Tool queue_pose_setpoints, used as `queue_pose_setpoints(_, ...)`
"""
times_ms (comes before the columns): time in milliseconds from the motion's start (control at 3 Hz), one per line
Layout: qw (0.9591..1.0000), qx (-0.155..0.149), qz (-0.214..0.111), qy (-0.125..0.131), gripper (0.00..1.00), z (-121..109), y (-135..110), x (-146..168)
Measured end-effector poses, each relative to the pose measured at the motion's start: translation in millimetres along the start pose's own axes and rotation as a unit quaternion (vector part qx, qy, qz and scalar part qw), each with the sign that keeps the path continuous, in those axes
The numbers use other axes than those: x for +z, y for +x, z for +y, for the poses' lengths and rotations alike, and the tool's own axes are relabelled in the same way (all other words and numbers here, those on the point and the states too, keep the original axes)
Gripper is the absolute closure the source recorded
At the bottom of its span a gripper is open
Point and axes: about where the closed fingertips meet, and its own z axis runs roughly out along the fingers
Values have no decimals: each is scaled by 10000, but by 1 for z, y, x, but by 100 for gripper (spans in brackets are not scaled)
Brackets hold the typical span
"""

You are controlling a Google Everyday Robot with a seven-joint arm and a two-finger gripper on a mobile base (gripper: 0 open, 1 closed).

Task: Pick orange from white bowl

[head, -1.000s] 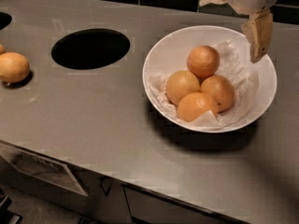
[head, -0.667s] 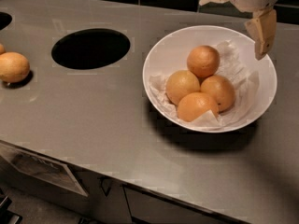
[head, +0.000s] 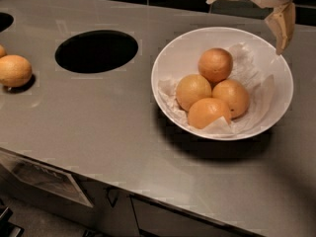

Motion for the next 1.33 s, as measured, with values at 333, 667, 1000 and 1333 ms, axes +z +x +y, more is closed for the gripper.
queue_pose_setpoints(333, 9972, -683, -274, 137, 0, -15, -2, 6)
queue_pose_setpoints(667, 9963, -785, -180, 291, 0, -24, 2, 7)
queue_pose_setpoints(1000, 9960, -805, -136, 374, 0, -32, 4, 11)
queue_pose_setpoints(1333, 9958, -810, -191, 383, 0, -32, 2, 16)
